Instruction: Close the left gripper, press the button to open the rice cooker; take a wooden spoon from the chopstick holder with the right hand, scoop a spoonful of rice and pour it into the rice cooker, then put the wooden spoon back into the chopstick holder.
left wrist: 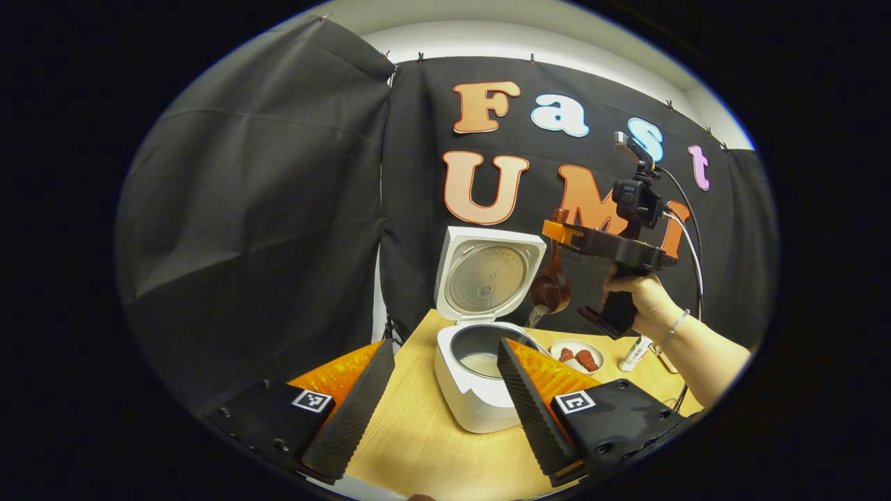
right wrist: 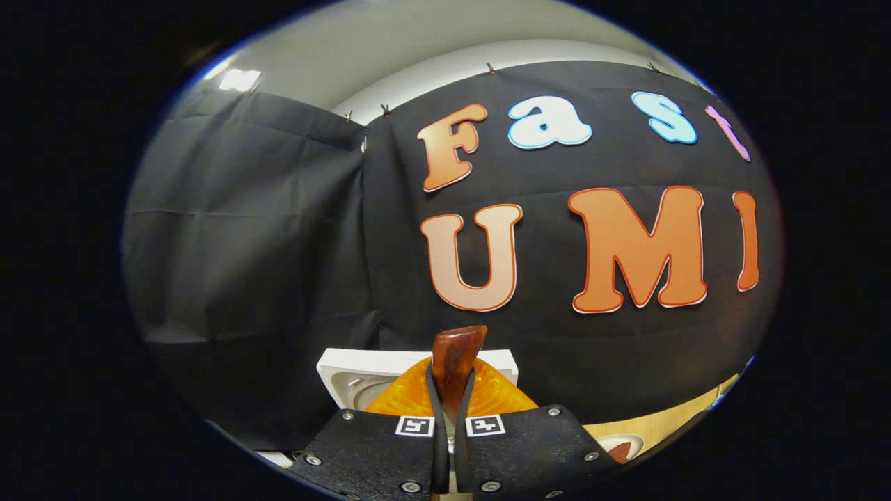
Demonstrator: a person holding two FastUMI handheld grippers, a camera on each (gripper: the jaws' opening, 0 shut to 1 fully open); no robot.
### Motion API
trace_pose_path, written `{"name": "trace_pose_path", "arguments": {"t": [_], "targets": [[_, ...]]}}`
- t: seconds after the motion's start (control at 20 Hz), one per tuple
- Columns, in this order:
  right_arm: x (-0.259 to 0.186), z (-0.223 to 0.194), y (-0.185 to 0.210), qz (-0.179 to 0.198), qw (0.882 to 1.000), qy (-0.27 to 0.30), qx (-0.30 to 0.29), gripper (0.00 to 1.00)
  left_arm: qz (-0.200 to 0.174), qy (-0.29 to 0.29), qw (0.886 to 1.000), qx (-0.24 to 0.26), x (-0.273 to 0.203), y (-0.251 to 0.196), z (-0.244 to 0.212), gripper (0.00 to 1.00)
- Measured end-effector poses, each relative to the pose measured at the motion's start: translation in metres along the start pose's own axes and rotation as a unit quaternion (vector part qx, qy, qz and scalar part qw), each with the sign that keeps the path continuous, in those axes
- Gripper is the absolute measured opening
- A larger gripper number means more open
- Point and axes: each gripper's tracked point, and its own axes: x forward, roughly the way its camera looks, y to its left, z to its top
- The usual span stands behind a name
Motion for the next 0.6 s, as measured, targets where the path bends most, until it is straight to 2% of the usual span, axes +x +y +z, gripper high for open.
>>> {"name": "trace_pose_path", "arguments": {"t": [0.25,0.35,0.45,0.6], "targets": [[-0.006,-0.004,0.016,0.038,0.999,0.001,-0.024,0.02,0.001,0.002,1.0,-0.001,-0.001,0.0,-0.002,1.0],[-0.007,-0.003,0.014,0.037,0.999,0.002,-0.019,0.02,0.002,0.002,1.0,-0.002,-0.002,0.001,-0.002,1.0],[-0.011,-0.003,0.007,0.026,0.999,0.013,0.012,0.02,0.001,0.0,1.0,-0.008,-0.002,-0.001,-0.001,1.0],[-0.028,0.015,-0.007,0.02,0.999,0.004,0.034,0.02,-0.006,-0.013,1.0,-0.02,-0.005,-0.007,0.009,1.0]]}}
